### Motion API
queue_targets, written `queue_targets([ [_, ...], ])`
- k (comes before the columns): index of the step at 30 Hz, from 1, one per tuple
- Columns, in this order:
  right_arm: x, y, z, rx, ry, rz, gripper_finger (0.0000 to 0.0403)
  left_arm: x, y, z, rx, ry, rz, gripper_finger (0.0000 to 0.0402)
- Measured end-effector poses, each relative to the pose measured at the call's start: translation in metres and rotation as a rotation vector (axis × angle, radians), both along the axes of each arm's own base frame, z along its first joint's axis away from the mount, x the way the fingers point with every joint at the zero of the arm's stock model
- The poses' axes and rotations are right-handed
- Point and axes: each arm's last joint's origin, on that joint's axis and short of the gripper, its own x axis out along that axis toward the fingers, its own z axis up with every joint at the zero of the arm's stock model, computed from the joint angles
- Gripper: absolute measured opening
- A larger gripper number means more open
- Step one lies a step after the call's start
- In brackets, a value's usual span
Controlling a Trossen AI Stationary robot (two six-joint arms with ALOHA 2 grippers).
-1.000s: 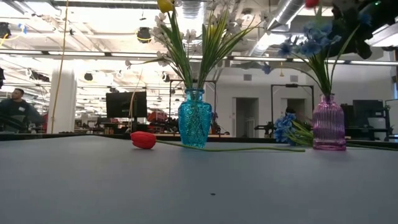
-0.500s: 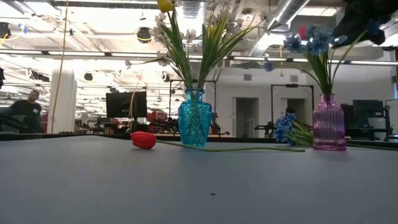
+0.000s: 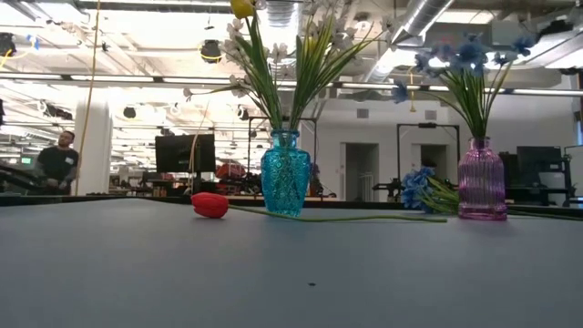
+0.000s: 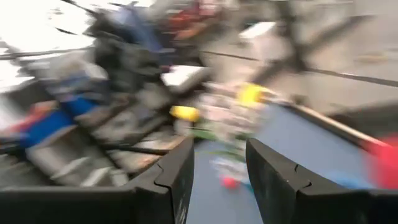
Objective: Sort flowers into vase by color
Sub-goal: Put the blue flowers into the violet vase
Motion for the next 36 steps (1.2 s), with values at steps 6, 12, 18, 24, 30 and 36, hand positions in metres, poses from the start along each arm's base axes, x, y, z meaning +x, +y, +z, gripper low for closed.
queue_targets([
  [6, 0.037, 0.002, 0.015, 0.008, -0.089, 0.333, 0.0171, 0.001, -0.032, -0.04, 0.039, 0.164, -0.057, 0.0138],
  [12, 0.066, 0.014, 0.01, 0.075, -0.023, 0.593, 0.0171, 0.003, -0.045, -0.109, 0.038, 0.368, 0.029, 0.0138],
  [18, 0.058, 0.031, 0.005, 0.266, 0.076, 0.832, 0.0171, -0.004, -0.049, -0.178, -0.037, 0.519, 0.099, 0.0138],
  [24, 0.033, 0.034, -0.026, 0.561, 0.46, 0.778, 0.0171, -0.005, -0.049, -0.201, -0.12, 0.503, 0.113, 0.0138],
  [30, 0.004, 0.024, -0.063, 0.57, 0.928, 0.4, 0.0171, 0.0, -0.049, -0.196, -0.112, 0.427, 0.117, 0.0138],
  [36, -0.009, 0.012, -0.066, 0.421, 0.878, 0.077, 0.0171, 0.001, -0.047, -0.195, -0.105, 0.415, 0.116, 0.0138],
])
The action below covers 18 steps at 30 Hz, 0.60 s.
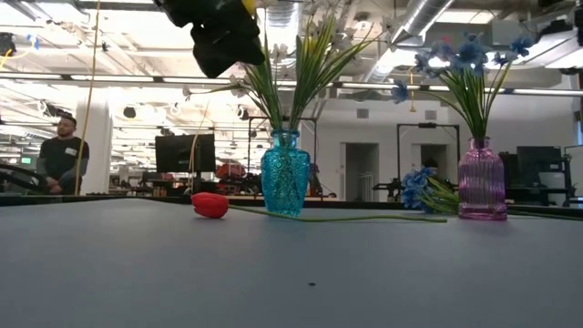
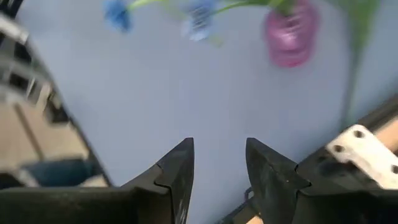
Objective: Sort flowers into vase by color
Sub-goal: Put the blue flowers into the violet vase
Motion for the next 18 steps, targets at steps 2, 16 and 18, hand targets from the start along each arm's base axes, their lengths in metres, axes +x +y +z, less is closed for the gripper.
queue_targets([
  [2, -0.005, -0.002, 0.0, -0.029, -0.012, -0.062, 0.0171, 0.0, 0.0, 0.0, -0.009, 0.002, -0.003, 0.0138],
  [16, 0.001, -0.015, -0.026, -0.186, 0.105, -0.367, 0.0171, 0.001, 0.002, 0.001, -0.065, 0.003, -0.027, 0.0138],
  [18, 0.0, -0.016, -0.028, -0.191, 0.113, -0.383, 0.0171, 0.001, 0.001, 0.001, -0.077, 0.007, -0.03, 0.0138],
])
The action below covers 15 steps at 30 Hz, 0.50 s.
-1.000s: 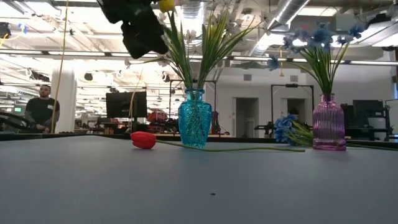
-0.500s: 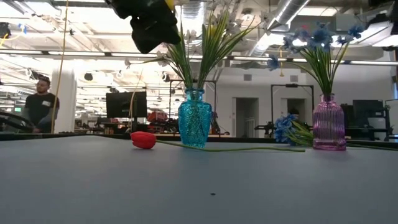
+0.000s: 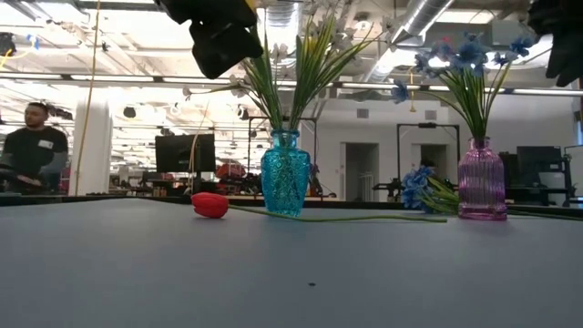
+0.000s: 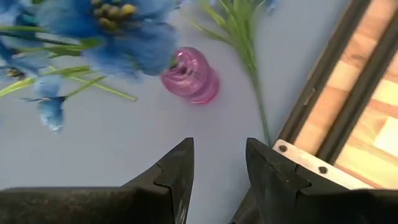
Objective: Sort flowers into vase by color
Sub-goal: Put the blue flowers into the violet vase
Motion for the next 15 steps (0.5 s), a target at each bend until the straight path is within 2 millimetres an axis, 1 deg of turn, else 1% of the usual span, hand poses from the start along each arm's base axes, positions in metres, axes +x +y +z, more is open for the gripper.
queue_targets([
  [5, -0.004, -0.004, 0.0, -0.065, 0.021, -0.064, 0.0171, 0.0, 0.0, 0.0, -0.016, 0.006, -0.007, 0.0138],
  [8, -0.006, -0.007, 0.0, -0.087, 0.024, -0.165, 0.0168, 0.0, 0.0, 0.0, -0.013, 0.01, -0.009, 0.0138],
  [11, -0.002, -0.011, 0.003, -0.106, -0.014, -0.234, 0.0159, 0.0, 0.0, 0.0, -0.004, 0.006, -0.016, 0.0138],
  [15, 0.003, -0.018, 0.006, -0.152, -0.055, -0.269, 0.0146, 0.0, 0.001, -0.001, 0.008, 0.004, -0.024, 0.0138],
])
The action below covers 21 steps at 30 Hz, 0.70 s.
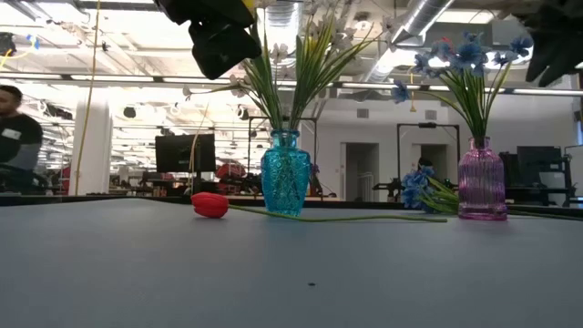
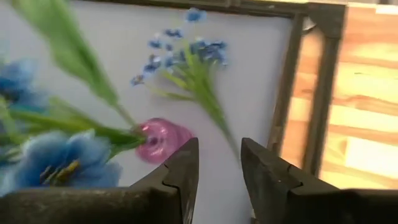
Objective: Sort flowers into vase by color
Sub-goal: Put the blue flowers into the violet vase
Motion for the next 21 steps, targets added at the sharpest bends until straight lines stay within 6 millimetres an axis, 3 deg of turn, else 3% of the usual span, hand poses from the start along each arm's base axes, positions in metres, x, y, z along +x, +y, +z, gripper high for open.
queue_targets([
  [8, 0.01, -0.023, -0.002, -0.018, 0.15, -0.062, 0.0132, -0.002, 0.0, -0.002, 0.005, 0.025, -0.007, 0.0138],
  [13, 0.018, -0.05, 0.003, 0.004, 0.092, -0.012, 0.0133, -0.003, 0.0, -0.004, -0.007, 0.051, -0.013, 0.0138],
  [21, 0.003, -0.091, 0.0, 0.063, 0.114, -0.057, 0.0134, -0.004, 0.0, -0.004, -0.034, 0.075, -0.003, 0.0138],
])
